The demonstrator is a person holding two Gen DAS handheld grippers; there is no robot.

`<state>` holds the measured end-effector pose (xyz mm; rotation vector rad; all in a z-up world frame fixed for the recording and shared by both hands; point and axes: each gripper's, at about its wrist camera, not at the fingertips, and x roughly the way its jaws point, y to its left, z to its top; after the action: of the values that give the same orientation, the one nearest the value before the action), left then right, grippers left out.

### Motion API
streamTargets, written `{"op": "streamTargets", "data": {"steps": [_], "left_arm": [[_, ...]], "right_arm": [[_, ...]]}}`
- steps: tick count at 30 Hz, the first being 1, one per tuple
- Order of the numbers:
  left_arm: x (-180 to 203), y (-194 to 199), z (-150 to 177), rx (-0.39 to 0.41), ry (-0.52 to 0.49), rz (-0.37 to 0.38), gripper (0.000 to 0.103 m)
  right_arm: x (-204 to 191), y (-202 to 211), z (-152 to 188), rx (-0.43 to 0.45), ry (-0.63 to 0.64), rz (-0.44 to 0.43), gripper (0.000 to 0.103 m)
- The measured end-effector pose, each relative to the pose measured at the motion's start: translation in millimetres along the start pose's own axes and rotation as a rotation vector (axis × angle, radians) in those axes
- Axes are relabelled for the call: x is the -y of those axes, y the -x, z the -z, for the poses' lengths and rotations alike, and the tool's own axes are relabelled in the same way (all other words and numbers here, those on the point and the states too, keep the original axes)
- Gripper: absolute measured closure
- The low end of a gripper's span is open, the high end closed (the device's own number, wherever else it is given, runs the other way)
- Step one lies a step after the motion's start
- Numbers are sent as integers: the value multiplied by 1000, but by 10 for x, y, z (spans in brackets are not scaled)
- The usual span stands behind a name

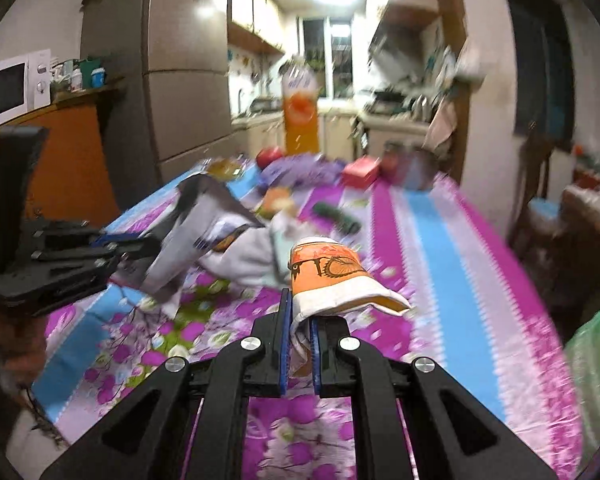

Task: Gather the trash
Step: 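Carry the wrapper and paper cup in both grippers over the green basin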

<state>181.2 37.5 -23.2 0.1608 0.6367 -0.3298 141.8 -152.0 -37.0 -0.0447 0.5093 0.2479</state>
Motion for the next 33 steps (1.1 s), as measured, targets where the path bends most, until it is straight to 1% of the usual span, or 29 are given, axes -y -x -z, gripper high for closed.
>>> {"op": "streamTargets", "data": {"steps": [1, 2, 4, 5, 9, 12, 17, 20, 23, 26, 33], "left_arm": [[43, 51, 5, 17, 23, -12, 96], [109, 121, 14, 43, 51, -41, 96], [176, 211, 26, 69, 107, -59, 96], [227, 264, 30, 90, 132, -84, 96], [426, 421, 37, 155, 171, -162, 96], [521, 498, 19, 181, 173, -187, 96], [562, 511, -39, 184, 176, -182, 96], [653, 505, -66, 182, 167, -172, 96], [772, 460, -130, 178, 155, -146, 96], [933, 384, -236, 176, 145, -112, 96], [1431, 230, -456, 179, 99, -30, 96]], "right_arm": [[12, 72, -22, 24, 8, 21, 94], [22, 110, -38, 36, 11, 30, 94], [33, 233, -73, 67, 21, 51, 94], [29, 270, -95, 77, 23, 56, 94], [-13, 418, -167, 110, 26, 77, 94], [-5, 510, -188, 121, 22, 84, 94], [30, 638, -203, 132, 11, 90, 94], [81, 716, -213, 136, 7, 98, 94], [163, 803, -222, 139, 0, 119, 94], [347, 897, -236, 140, -14, 152, 94], [1013, 1218, -216, 132, -66, 270, 94]]}}
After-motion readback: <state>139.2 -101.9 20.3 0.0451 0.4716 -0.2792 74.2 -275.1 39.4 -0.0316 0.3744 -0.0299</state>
